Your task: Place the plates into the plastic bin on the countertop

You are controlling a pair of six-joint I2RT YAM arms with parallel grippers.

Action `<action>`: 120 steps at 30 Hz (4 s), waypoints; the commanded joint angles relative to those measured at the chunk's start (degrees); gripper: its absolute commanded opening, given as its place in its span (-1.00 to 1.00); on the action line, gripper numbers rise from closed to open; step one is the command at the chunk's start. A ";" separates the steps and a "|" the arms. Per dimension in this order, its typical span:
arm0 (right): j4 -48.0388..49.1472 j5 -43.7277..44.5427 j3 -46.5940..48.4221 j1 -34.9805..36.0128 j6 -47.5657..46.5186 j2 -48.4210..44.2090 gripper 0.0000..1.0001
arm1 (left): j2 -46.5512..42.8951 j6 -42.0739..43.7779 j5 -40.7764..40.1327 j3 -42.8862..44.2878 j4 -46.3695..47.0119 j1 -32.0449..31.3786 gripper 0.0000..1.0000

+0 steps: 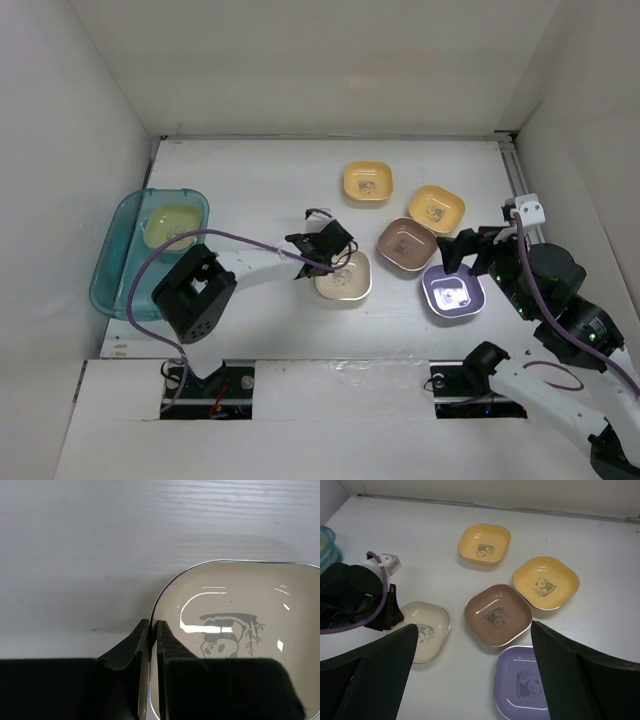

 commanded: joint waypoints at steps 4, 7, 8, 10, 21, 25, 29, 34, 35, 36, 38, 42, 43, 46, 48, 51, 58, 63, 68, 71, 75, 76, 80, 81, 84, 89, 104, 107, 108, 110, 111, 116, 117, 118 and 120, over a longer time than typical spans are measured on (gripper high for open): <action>4.82 -0.49 -0.36 -0.32 -0.14 -0.50 1.00 | -10.44 -9.94 -14.33 -2.00 -18.43 5.48 -1.00; 6.05 -1.11 -0.88 -0.32 -0.14 0.64 1.00 | -17.29 -13.28 -16.19 -1.29 -21.60 11.26 -1.00; 6.57 -1.80 -0.88 -0.32 -0.14 0.64 1.00 | -18.98 -13.29 -16.19 0.27 -21.60 13.91 -1.00; 7.36 -2.60 -1.41 -0.32 -0.14 1.34 1.00 | -24.06 -12.50 -13.92 1.34 -20.30 20.14 -1.00; 10.88 -6.91 -3.08 -0.84 -1.89 4.42 1.00 | -28.86 -18.47 -0.02 2.74 -10.97 60.94 -1.00; 10.36 -7.52 -3.61 -0.84 -2.51 3.89 1.00 | -23.22 -20.49 -0.28 4.42 -10.97 64.99 -1.00; 8.86 -6.82 -3.09 -0.84 -3.57 2.66 1.00 | -22.07 -21.03 1.46 1.62 -7.12 68.68 -1.00; 7.63 -6.82 -3.08 -0.84 -4.18 1.61 1.00 | -20.58 -19.97 3.85 1.52 -4.90 69.83 -0.63; 7.63 -6.82 -3.08 -0.84 -4.18 1.61 1.00 | -20.58 -19.97 4.37 1.52 -4.90 69.83 -0.21; 7.63 -6.82 -3.08 -0.84 -4.18 1.61 1.00 | -20.58 -19.97 4.38 1.52 -4.90 69.83 0.63; 7.63 -6.82 -3.08 -0.84 -4.18 1.61 1.00 | -22.50 -19.18 6.04 0.99 -3.50 69.83 0.87; 7.63 -6.82 -1.86 -0.84 -4.18 2.14 1.00 | -25.93 -16.46 6.82 1.78 -3.32 67.20 0.98; 7.63 -6.82 -1.24 -0.84 -4.18 2.14 1.00 | -25.94 -15.32 8.23 1.78 -1.93 65.98 0.98; 5.70 -3.24 -0.53 -0.84 -2.52 2.14 1.00 | -25.34 -8.82 9.30 5.27 0.28 53.65 0.98; 4.65 -0.59 1.48 -0.84 -1.38 2.14 1.00 | -21.04 -4.70 11.48 9.23 1.60 44.22 0.98; 2.46 2.75 4.20 -0.84 -0.23 1.61 1.00 | -8.13 1.38 11.59 20.65 -1.55 26.54 0.98; -3.34 7.32 9.31 -1.37 0.30 -0.68 1.00 | 14.64 17.11 16.42 42.19 -2.08 4.64 0.98; -6.52 8.56 9.84 -1.37 1.62 -3.40 1.00 | 24.84 16.69 16.42 50.38 -4.90 0.76 0.98; -7.05 8.56 9.32 -1.37 1.62 -5.77 1.00 | 28.37 15.63 15.38 50.39 -5.86 0.75 0.74; -7.05 8.56 9.31 -1.37 1.62 -6.30 1.00 | 30.13 13.88 12.38 48.56 -6.40 0.05 0.64; -5.90 7.51 8.09 -1.37 1.62 -6.30 1.00 | 29.52 12.82 10.01 44.59 -4.55 -0.48 0.49; -5.21 7.50 8.08 -1.37 1.62 -6.30 1.00 | 29.52 12.82 9.39 43.98 -4.55 -0.48 0.43; -4.59 6.89 7.55 -1.37 1.62 -5.77 1.00 | 30.66 12.82 8.86 42.75 -5.17 -0.48 -0.17; -4.58 6.89 7.03 -1.37 1.62 -5.77 1.00 | 30.66 12.82 8.86 42.13 -5.17 -0.48 -0.34; -4.06 6.89 7.03 -1.37 1.62 -5.77 1.00 | 29.79 11.50 7.46 40.55 -6.39 -0.48 -0.84; -4.06 6.89 7.03 -1.37 1.00 -5.77 1.00 | 19.87 8.08 0.00 27.39 -8.41 -0.48 -1.00; 4.46 0.39 1.23 -1.37 -0.05 -3.67 1.00 | -15.47 -14.23 -2.50 10.06 -13.88 39.03 -1.00; 5.95 -0.84 0.09 -1.37 -0.66 -2.53 1.00 | -20.48 -20.55 2.71 4.44 -9.23 51.79 -1.00; 5.96 -1.45 0.08 -1.37 -0.67 -2.52 1.00 | -21.80 -22.15 2.18 3.64 -8.60 53.82 -1.00; 6.66 -3.30 -0.53 -1.37 -0.67 -1.91 1.00 | -21.81 -25.14 -0.71 3.10 -9.12 57.78 -1.00; 7.36 -3.83 -0.53 -1.37 -1.28 -1.91 1.00 | -21.81 -26.11 -1.50 3.10 -9.12 58.66 -1.00; 8.69 -5.94 -1.67 -1.37 -2.33 -1.38 1.00 | -19.26 -32.97 -5.20 3.72 -11.85 61.48 -1.00; 8.69 -6.73 -1.67 -1.37 -2.34 -1.38 1.00 | -19.26 -33.50 -5.73 3.11 -11.85 61.48 -1.00; 9.21 -6.73 -1.67 -1.37 -2.34 -1.38 1.00 | -19.26 -34.37 -6.34 2.58 -11.85 61.48 -1.00; 9.21 -7.35 -1.07 -1.37 -2.86 -0.86 1.00 | -19.79 -36.39 -6.35 1.88 -11.85 62.01 -1.00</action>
